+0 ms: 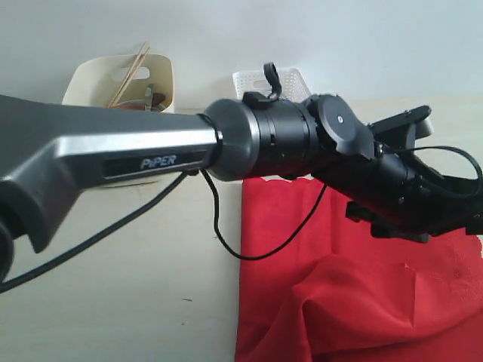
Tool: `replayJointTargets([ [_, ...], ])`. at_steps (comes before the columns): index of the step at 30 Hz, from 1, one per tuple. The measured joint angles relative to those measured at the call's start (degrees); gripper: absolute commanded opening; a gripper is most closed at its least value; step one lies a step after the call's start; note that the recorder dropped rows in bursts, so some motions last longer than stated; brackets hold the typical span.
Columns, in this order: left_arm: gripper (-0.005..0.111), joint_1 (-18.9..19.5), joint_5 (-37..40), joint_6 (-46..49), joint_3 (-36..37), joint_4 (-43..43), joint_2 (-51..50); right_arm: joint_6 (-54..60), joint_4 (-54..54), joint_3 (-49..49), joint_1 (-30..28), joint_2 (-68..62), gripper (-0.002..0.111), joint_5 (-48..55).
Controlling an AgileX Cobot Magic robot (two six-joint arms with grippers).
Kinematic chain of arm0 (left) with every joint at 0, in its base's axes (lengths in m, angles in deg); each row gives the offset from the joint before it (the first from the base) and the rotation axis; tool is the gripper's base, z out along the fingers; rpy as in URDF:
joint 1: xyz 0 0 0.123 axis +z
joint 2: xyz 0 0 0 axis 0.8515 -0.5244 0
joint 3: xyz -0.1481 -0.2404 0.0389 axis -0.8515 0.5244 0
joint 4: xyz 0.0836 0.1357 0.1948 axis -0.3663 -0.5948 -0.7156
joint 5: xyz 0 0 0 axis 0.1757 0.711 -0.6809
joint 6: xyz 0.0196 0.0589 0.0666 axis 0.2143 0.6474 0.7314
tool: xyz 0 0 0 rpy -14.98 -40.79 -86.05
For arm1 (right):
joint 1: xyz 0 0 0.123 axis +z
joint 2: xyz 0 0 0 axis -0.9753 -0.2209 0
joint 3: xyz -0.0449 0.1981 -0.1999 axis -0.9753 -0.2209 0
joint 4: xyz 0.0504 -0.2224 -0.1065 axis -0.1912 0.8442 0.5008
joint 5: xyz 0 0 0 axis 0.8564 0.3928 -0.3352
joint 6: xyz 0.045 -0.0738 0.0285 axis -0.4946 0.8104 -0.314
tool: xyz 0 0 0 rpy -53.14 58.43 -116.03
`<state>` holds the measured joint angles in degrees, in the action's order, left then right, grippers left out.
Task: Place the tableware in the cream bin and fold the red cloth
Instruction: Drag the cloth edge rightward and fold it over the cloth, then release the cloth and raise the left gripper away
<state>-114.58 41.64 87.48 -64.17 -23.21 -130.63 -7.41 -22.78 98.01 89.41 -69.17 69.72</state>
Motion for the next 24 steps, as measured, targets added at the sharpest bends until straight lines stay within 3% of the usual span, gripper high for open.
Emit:
replayJointTargets([
  [7, 0.078, 0.4, 6.6, -2.9, 0.0, -14.5, 7.6, 0.0, 0.0, 0.0, 0.0, 0.0, 0.000, 0.0],
  [16, 0.078, 3.0, 22.1, -16.9, 0.8, -46.7, 15.7, 0.0, 0.0, 0.0, 0.0, 0.0, 0.000, 0.0],
  [24, 0.078, 3.2, 24.2, -20.8, 8.8, -57.9, 27.7, 0.0, 0.0, 0.0, 0.0, 0.0, 0.000, 0.0],
])
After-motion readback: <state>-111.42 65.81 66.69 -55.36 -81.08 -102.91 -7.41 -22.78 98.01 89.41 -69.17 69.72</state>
